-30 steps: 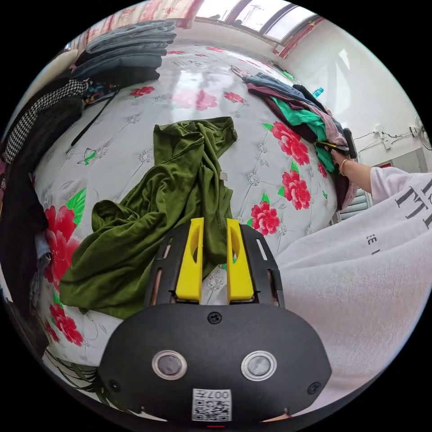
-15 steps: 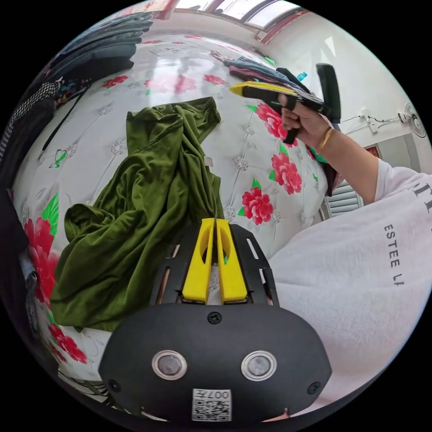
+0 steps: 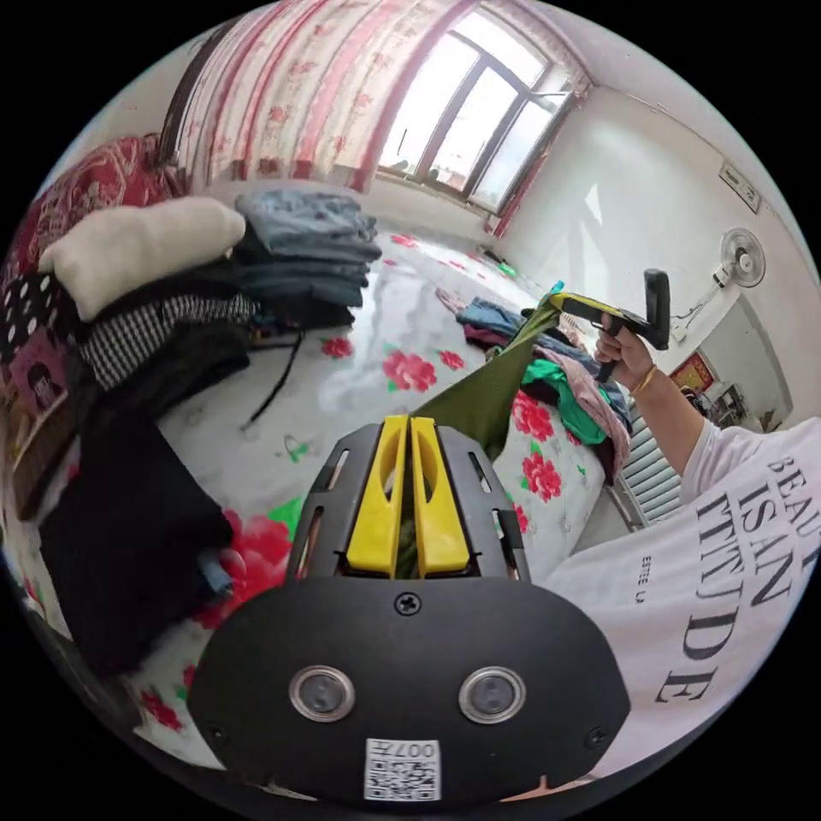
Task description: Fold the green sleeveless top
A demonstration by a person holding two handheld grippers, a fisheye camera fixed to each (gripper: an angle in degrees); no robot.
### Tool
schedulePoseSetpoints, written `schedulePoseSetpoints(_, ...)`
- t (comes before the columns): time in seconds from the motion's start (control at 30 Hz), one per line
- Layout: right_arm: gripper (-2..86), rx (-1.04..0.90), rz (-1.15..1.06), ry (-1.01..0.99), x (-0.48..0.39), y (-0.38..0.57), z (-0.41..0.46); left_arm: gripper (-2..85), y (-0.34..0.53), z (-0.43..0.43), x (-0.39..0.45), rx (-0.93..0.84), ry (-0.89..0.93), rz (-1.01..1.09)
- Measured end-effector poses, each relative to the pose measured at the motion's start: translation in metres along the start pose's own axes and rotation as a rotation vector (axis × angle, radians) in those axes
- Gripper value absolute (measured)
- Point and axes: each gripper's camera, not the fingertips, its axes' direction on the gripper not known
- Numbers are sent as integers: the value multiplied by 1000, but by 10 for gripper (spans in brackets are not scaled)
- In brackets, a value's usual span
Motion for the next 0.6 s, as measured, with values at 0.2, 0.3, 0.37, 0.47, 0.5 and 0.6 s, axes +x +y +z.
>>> schedulePoseSetpoints(0.2,-2,472,-69,116,-69,-35,-191,-10,-62,-152,63,407,26,255)
schedulePoseSetpoints(0.3,-2,635,-131,176,-117,-5,-245,-9,-29,-201,110,506,-11,382)
schedulePoseSetpoints(0.37,-2,666,-161,243,-150,26,-258,-9,0,-210,132,506,-47,435)
schedulePoseSetpoints(0.47,-2,581,-135,297,-170,71,-236,-6,45,-188,149,381,-89,439)
schedulePoseSetpoints(0.5,-2,545,-121,305,-170,80,-226,-3,63,-166,149,304,-86,414)
schedulePoseSetpoints(0.6,-1,279,26,343,-156,133,-155,25,109,-84,128,103,60,250)
